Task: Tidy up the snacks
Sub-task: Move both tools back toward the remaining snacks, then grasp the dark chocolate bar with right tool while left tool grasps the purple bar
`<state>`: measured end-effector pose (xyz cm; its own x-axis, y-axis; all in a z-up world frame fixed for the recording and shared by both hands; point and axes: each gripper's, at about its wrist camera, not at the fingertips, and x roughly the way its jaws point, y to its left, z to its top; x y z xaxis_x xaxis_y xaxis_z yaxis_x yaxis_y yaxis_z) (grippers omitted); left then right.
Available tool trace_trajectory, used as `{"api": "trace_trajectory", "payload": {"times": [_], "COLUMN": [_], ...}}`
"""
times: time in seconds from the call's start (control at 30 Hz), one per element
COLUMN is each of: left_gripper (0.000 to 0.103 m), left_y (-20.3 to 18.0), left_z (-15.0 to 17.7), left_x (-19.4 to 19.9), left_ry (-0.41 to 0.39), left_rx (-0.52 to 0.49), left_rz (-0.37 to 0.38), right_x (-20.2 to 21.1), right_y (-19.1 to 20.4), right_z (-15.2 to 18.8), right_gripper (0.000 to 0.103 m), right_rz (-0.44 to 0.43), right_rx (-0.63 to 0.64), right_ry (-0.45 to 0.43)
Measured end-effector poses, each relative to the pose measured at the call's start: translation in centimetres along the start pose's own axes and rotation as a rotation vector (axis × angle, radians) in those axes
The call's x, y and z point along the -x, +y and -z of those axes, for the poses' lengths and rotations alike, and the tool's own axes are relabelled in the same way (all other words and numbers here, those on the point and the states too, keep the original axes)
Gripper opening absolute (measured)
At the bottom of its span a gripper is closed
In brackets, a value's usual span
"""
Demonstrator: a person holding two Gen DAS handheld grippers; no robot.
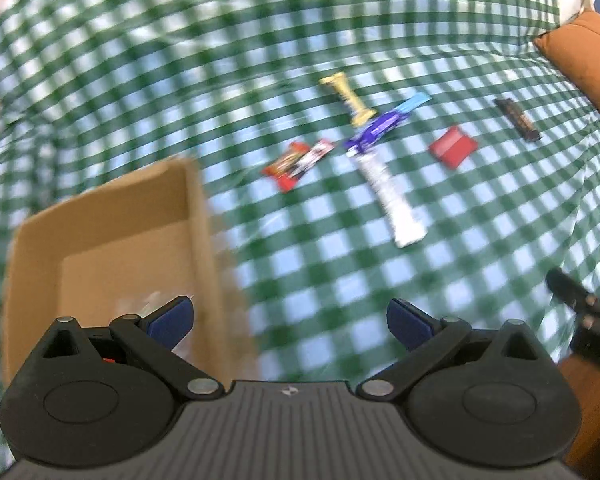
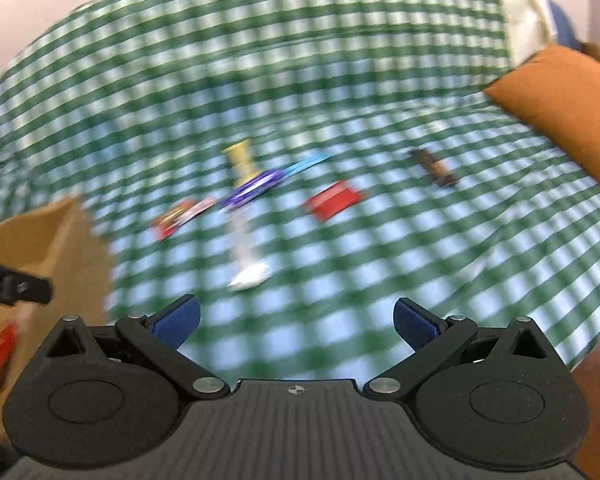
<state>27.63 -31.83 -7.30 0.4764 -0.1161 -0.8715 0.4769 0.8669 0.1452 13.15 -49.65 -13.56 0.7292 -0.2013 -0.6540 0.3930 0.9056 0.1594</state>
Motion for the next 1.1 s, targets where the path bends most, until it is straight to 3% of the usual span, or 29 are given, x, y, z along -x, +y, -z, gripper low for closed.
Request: {"api": "trace_trajectory", "payload": {"times": [0.3, 0.4, 0.53, 0.73, 0.8, 0.97, 1.1], "left_gripper": [0.103, 0.103, 0.103, 0.103, 0.103, 0.103, 0.103], "left_y": [-6.2, -7.7, -8.7, -9.3, -9.3, -7.5, -7.7], "left_z": [-11.3, -14.4, -17.1, -19.6, -19.9, -19.5, -19.2], "left_x": [-12.3, -16.5, -21.8, -27.1, -28.5, -29.2, -28.8], "left_ry": [0.007, 0.003, 0.031, 0.042, 0.064, 0.037, 0.026], "left_rx": [-0.095, -0.127, -0.141, -0.157, -0.169, -0.094, -0.099], "left_rz": [0.027, 0.056, 0.039, 0.047, 0.051, 0.133, 0.122], "right_x": [-14.3, -20.2, -26.3, -33.2, -34.6, -34.6, -34.6], "right_y": [-11.9, -15.3, -18.7, -21.4, -21.6, -22.3, -22.3], "right_z": [-7.3, -9.7, -11.6, -13.5, -13.0, -11.4, -11.6], "right_gripper": [0.103, 0.103, 0.102, 0.103, 0.103, 0.103, 0.103], "right_rz": [0.204, 0.286, 0.315, 0.259, 0.273, 0.239, 0.245], "right_rx": [-0.123, -0.139, -0.165, -0.106, -0.077, -0.114, -0.119], "right_ry": [-0.068, -0.021, 0.011, 0.018, 0.017, -0.091, -0.086]}}
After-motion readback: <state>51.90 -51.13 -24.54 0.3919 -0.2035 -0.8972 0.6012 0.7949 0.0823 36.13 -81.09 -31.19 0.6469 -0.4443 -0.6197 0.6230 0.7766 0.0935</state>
